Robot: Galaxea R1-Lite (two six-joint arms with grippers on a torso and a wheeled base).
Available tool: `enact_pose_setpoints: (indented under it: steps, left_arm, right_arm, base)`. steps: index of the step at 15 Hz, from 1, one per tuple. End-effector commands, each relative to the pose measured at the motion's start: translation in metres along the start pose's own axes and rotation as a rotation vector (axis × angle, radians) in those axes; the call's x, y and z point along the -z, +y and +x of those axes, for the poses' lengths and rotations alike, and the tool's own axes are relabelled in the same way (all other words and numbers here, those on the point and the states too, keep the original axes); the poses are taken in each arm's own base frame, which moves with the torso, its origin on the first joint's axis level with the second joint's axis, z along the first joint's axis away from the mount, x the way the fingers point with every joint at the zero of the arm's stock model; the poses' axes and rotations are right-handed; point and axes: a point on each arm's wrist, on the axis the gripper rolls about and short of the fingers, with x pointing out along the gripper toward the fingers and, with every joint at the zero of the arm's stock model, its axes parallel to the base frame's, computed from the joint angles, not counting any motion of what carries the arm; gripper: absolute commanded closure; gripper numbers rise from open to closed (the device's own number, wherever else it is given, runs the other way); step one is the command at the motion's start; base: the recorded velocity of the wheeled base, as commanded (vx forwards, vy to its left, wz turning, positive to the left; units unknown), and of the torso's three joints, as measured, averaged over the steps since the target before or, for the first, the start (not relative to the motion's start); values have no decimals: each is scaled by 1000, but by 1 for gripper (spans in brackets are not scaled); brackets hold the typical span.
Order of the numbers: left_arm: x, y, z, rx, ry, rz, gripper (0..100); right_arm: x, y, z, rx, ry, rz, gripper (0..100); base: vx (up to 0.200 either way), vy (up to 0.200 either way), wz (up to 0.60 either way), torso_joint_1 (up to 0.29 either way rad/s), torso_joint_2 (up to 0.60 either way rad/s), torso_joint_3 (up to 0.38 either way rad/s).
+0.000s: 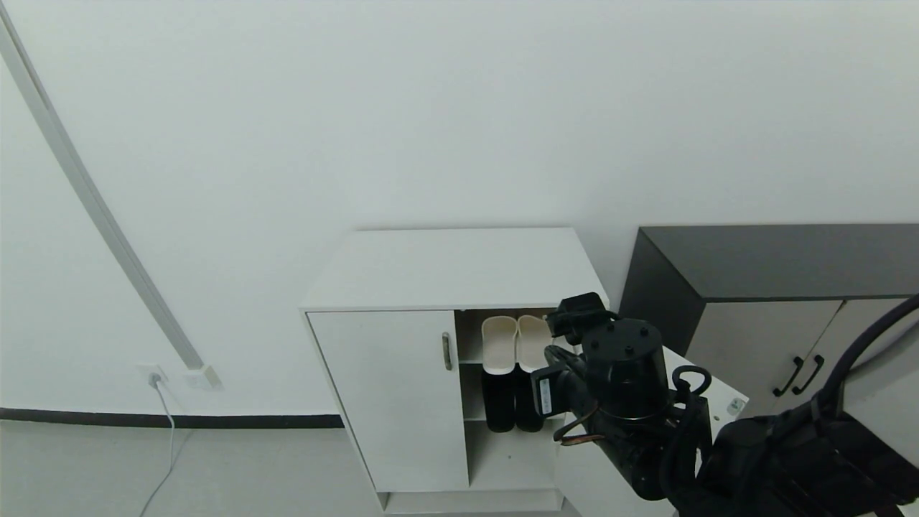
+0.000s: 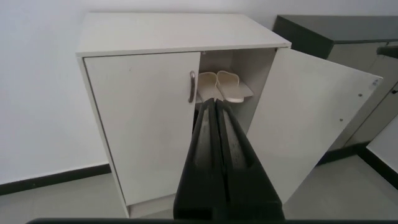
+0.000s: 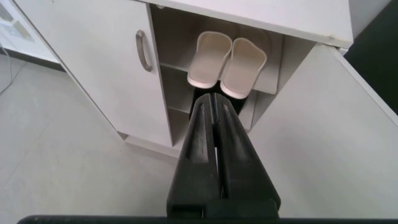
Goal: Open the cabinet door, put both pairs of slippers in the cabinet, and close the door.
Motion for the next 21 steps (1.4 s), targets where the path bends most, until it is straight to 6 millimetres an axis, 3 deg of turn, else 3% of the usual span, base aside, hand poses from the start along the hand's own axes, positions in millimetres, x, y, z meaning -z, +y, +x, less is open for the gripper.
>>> enact_pose_setpoints:
  steps: [1, 9, 16, 21]
  left_arm:
    - [0, 0, 0, 0, 0, -1, 100]
    - [0, 0, 0, 0, 1, -1, 100]
    - [0, 0, 0, 0, 0, -2, 100]
    - [0, 0, 0, 0, 0, -2, 100]
  right_arm:
    - [1, -1, 2, 3, -1, 1, 100]
    - [3, -4, -1, -13, -64, -26, 100]
    - [5, -9, 4, 5, -56, -38, 100]
    - [6, -8, 5, 5, -53, -39, 100]
  base:
    - [0, 0, 0, 0, 0, 0]
    - [0, 0, -525, 2, 3, 1]
    - [0, 0, 0, 0, 0, 0]
    - [-200, 0, 0, 6, 2, -3]
